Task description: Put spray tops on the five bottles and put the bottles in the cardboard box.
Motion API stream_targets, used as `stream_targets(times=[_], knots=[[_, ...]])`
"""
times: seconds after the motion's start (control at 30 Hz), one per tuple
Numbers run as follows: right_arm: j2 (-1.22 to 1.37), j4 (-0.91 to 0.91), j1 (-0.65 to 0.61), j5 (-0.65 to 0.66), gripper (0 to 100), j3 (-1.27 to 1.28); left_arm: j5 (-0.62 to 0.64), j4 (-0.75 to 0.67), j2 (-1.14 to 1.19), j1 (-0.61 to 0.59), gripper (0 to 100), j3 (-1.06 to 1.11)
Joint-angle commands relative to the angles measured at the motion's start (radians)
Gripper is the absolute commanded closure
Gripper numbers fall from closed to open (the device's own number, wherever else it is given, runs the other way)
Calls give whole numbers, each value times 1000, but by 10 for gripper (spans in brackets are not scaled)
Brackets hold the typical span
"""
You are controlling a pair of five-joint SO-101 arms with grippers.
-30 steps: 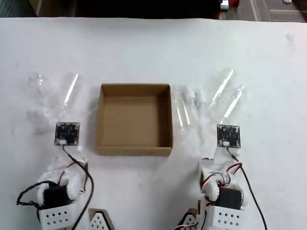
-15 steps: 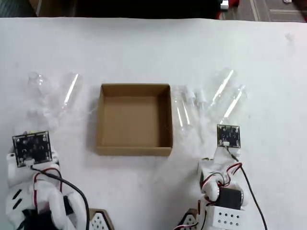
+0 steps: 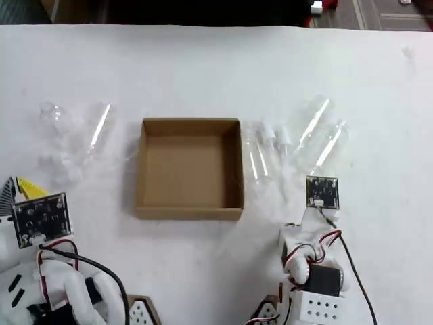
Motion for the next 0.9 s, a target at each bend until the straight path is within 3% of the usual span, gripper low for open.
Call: stream_targets(times=[0.0, 0.13, 0.23, 0.47, 0.63, 0.87], knots=[[-7, 4, -5, -2, 981, 9, -12, -44, 12, -8, 977, -43], [-7, 2, -5, -2, 981, 9, -14, -52, 18, -7, 978, -98], [-7, -101, -7, -2, 981, 9, -14, -51, 84, -7, 977, -199], [-5, -71, -4, -3, 981, 9, -14, -11, 555, -7, 977, -514], [-5, -5, -5, -2, 981, 9, -8, 180, 952, 5, 976, -861], [-5, -5, -5, -2, 981, 9, -14, 509, 1406, 120, 977, -1358]])
